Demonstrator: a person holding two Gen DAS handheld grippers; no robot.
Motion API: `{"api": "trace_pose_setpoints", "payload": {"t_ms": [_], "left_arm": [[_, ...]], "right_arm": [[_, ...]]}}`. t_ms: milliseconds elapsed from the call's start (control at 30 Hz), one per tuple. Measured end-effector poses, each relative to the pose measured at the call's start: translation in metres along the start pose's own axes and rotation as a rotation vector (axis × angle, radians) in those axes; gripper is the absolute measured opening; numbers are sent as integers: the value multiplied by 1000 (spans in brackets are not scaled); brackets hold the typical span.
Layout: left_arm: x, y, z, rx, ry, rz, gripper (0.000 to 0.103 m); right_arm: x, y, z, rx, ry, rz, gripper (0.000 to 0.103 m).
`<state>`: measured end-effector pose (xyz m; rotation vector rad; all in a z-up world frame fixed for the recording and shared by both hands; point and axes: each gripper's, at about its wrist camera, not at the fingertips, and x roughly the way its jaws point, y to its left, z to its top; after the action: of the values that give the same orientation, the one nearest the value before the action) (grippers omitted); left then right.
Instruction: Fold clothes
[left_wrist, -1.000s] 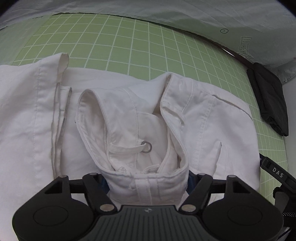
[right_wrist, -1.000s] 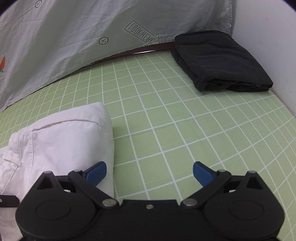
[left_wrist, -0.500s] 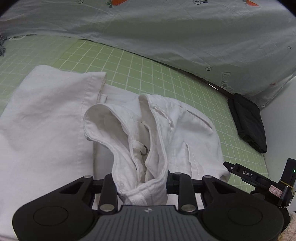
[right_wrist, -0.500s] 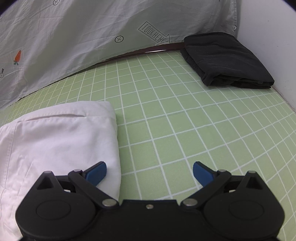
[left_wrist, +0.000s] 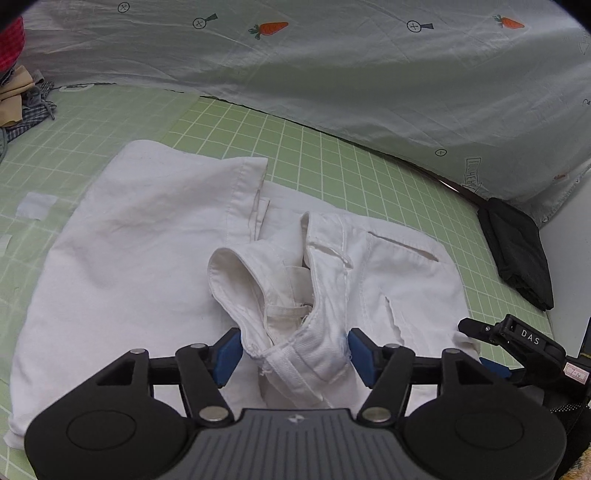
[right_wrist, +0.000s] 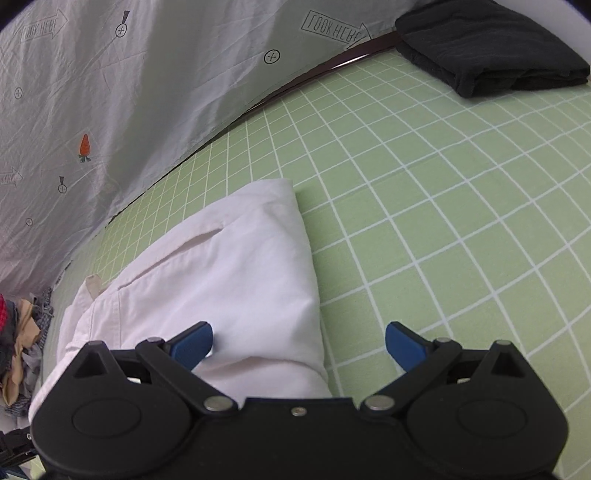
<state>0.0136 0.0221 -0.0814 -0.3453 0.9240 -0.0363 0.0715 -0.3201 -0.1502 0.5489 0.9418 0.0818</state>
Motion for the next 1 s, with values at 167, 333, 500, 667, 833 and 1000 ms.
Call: {"api": "trace_pose_setpoints", "payload": {"t_ms": [167,333,500,667,833,1000], "left_arm": [[11,8,5,2,24,96,67],[29,25,6,-54,88,149,69],[48,33,1,-54,159,211,69],[54,30,0,-9,172,236,69],[56,29,0,18,180,234,69],[50,34,9,36,196,225,68]], "right_arm": [[6,-5,-6,79,52,91,98],[15,-4,-6,103,80,194,87],[22,-15,-6,183,92,292,87],[32,-35,-12,345,135,336,44],[19,-28,-16,356,101,366,22],[3,-16,-12,423,59,456,19]]}}
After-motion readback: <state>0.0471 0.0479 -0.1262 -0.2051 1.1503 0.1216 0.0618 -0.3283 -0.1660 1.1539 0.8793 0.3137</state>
